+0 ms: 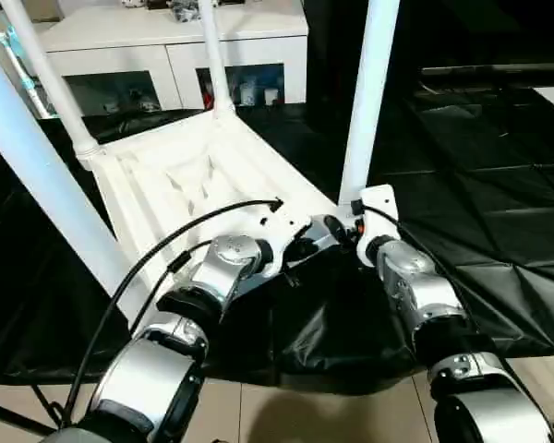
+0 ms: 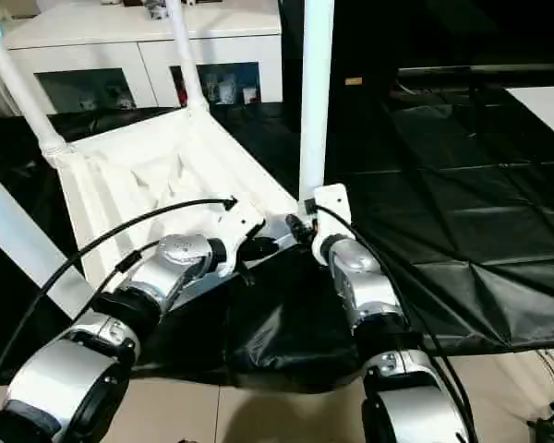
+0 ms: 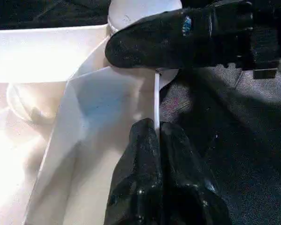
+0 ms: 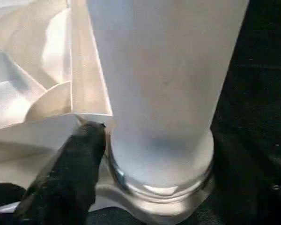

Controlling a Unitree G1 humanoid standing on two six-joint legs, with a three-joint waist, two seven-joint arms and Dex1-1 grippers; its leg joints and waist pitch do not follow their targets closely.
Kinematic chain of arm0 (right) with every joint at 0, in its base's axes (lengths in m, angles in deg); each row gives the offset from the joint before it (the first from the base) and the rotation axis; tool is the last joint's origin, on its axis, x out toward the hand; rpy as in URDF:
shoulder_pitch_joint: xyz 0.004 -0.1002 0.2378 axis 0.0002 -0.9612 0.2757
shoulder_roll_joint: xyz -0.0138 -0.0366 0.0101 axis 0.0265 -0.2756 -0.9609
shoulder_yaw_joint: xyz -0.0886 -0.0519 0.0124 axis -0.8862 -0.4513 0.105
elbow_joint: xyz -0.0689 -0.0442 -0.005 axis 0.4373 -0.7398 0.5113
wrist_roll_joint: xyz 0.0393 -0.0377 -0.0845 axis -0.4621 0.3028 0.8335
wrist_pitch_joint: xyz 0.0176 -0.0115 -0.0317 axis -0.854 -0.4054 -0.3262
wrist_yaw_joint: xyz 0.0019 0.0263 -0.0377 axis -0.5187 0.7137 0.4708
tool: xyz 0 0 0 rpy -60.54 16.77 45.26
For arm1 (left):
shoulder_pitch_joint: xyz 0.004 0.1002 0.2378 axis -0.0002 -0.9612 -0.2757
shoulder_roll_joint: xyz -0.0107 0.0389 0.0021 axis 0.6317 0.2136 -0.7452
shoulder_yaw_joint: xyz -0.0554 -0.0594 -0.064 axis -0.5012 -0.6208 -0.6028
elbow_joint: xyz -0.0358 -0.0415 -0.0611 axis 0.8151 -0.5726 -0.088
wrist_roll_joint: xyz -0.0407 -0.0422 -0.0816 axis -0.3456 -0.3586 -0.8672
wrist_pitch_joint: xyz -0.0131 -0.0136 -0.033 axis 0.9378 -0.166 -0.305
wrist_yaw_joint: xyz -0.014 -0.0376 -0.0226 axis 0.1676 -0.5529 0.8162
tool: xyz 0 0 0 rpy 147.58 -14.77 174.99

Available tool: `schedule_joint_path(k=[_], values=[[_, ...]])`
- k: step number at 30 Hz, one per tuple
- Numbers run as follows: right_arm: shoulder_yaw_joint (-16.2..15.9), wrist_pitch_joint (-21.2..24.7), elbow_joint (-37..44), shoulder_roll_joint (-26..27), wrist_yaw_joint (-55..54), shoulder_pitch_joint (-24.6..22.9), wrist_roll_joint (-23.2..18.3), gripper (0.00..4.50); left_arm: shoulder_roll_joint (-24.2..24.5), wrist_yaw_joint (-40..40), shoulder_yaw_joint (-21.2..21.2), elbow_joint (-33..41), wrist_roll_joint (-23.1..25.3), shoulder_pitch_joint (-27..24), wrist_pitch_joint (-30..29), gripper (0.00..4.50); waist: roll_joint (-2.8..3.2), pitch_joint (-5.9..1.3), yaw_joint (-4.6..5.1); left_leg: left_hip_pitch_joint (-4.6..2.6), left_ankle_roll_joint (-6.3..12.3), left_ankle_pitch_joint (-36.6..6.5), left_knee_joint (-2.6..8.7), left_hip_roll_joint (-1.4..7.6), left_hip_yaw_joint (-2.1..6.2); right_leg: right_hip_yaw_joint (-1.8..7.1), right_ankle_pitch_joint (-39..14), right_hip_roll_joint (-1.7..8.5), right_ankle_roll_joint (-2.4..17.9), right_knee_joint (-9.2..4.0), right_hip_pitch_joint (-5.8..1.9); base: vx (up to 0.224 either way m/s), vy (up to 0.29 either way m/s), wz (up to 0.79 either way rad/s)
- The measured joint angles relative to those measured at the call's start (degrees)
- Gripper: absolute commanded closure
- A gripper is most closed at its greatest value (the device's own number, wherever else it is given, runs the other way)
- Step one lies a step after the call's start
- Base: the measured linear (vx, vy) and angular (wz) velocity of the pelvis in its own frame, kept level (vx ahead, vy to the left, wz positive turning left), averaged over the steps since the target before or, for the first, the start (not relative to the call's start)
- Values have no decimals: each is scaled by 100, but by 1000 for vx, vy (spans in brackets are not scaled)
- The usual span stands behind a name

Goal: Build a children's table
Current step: Rotate leg to tighten

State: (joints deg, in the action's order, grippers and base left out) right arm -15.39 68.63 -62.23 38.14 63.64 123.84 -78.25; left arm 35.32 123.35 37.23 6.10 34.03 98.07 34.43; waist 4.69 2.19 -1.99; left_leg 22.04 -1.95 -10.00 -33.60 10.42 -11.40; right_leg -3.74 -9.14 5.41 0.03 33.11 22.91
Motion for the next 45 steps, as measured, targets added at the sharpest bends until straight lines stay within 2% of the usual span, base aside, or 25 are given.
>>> schedule_joint_path(k=[3, 11, 17, 20, 23, 24, 29, 30, 34, 36, 45], values=[[-115, -97, 89, -156, 412, -104, -1, 57, 126, 202, 1, -23, 0, -7, 88, 450, 0, 0, -3, 0, 0, 0, 3, 0, 1, -2, 0, 0, 0, 0, 1, 0, 0, 0], [-528, -423, 741, -984, 2054, -644, -51, 57, 611, 1156, 43, 193, -18, -306, 641, 450, 11, 1, -25, 0, 0, 0, 15, 6, 2, -9, -1, -2, -2, 2, 7, 0, 0, 0], [-716, -403, 1521, -1525, 3348, -1084, -362, 57, 1152, 2599, 110, 942, -331, -837, 712, 450, 29, 2, -141, 4, 0, 0, 16, 10, -3, -8, -1, -3, -2, 3, 12, 0, 0, 0], [-828, -378, 1642, -1603, 3679, -1133, -447, 57, 1246, 2940, 119, 1097, -432, -944, 684, 450, 30, 3, -169, 11, 0, 0, 12, 10, -5, -6, -3, -2, -4, 2, 14, 0, 0, 0], [-845, -350, 1746, -1699, 3836, -1172, -450, 57, 1272, 2991, 118, 1162, -438, -982, 681, 450, 30, 3, -170, 12, 0, 0, 7, 9, -9, -1, -6, -1, -8, 1, 14, 0, 0, 0], [-846, -342, 1768, -1724, 3872, -1186, -453, 73, 1279, 3003, 117, 1195, -443, -1002, 673, 450, 29, 4, -165, 12, 0, 0, 7, 9, -10, 0, -8, -1, -11, 1, 14, 0, 0, 0], [-848, -233, 1802, -1717, 3960, -1249, -519, 93, 1300, 3020, 107, 1324, -456, -1063, 568, 450, 30, 4, -164, 12, 0, 0, 13, 12, -9, -4, -12, -3, -18, 2, 18, 0, 0, 0], [-847, -226, 1802, -1717, 3967, -1249, -522, 121, 1298, 3023, 108, 1332, -456, -1063, 555, 450, 30, 3, -164, 12, 0, 0, 12, 12, -9, -3, -12, -3, -18, 2, 18, 0, 0, 0], [-858, -221, 1802, -1703, 3996, -1251, -569, 140, 1300, 3023, 108, 1339, -457, -1064, 549, 450, 29, 4, -162, 14, 0, 0, 7, 12, -10, -1, -12, -2, -18, 2, 18, 0, 0, 0], [-857, -207, 1802, -1704, 3997, -1253, -589, 170, 1300, 3023, 108, 1358, -457, -1070, 536, 450, 29, 4, -161, 14, 0, 0, 7, 12, -10, -1, -12, -2, -18, 2, 18, 0, 0, 0], [-847, -186, 1808, -1706, 4041, -1262, -628, 186, 1308, 3026, 108, 1473, -457, -1119, 456, 450, 28, 4, -162, 15, 1, 0, 5, 12, -10, -2, -14, -3, -20, 2, 18, 0, 0, 0]])
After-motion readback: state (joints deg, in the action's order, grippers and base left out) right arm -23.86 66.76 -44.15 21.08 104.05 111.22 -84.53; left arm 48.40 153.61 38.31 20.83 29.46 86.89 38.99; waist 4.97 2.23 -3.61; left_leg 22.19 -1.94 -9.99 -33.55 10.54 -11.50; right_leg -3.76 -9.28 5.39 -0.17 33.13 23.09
